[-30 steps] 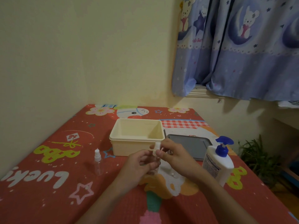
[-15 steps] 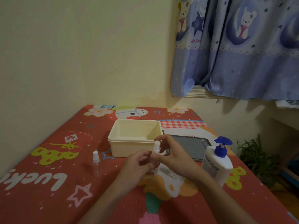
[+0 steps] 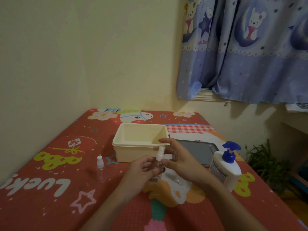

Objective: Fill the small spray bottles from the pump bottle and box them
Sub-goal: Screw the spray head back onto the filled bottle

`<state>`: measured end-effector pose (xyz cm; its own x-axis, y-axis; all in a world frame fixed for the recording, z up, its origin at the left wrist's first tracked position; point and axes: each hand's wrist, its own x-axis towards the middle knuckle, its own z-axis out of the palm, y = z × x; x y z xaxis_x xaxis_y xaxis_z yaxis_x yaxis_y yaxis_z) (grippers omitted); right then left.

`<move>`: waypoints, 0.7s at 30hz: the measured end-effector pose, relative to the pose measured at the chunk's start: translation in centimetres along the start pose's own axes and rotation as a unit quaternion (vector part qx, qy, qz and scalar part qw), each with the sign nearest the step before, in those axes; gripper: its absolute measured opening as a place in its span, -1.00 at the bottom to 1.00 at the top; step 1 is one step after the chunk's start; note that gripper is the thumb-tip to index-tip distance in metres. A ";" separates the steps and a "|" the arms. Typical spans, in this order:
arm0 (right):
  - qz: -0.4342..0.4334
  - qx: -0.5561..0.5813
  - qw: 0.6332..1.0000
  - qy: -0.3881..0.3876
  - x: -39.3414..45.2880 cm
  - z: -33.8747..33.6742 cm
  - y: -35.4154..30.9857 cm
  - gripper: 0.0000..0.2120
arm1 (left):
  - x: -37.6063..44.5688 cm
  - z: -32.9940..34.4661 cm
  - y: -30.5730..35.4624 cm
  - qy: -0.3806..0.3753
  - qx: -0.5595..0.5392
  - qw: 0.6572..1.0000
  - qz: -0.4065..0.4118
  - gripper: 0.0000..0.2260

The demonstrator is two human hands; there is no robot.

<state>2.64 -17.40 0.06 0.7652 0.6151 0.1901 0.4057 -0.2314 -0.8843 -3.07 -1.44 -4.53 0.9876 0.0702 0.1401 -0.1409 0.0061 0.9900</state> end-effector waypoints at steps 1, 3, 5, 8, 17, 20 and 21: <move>-0.003 -0.019 1.000 0.001 0.0 0.0 0.0 -0.49 | 0.0 0.0 0.0 -0.001 -0.001 1.000 0.002 -0.81; 0.001 -0.047 0.999 0.021 0.0 0.3 -0.1 -0.47 | 0.1 0.0 0.0 -0.005 0.002 1.000 0.006 -0.81; 0.010 -0.060 0.997 0.038 0.2 0.5 -0.2 -0.52 | 0.2 0.1 -0.1 -0.010 0.007 1.000 0.012 -0.84; 0.008 -0.058 0.997 0.052 0.2 0.7 -0.3 -0.66 | 0.2 0.1 -0.1 -0.015 0.009 1.000 0.018 -0.85; -0.014 -0.038 0.999 -0.004 0.0 -0.1 -0.5 -0.75 | 0.1 -0.6 -0.2 -0.039 0.027 0.999 -0.014 -0.81; -0.015 -0.007 0.999 -0.036 -0.1 -0.6 -0.8 -0.72 | 0.1 -1.3 0.5 -0.080 0.046 0.995 -0.028 -0.78; -0.015 -0.003 0.999 -0.046 -0.2 -0.7 -0.9 -0.72 | 0.1 -1.6 0.8 -0.096 0.054 0.993 -0.030 -0.78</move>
<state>2.51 -17.85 1.13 0.7033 0.6887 0.1764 0.4310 -0.2157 -0.8762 -3.22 0.13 -3.73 0.9903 -0.1194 0.0712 -0.0837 -0.1038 0.9911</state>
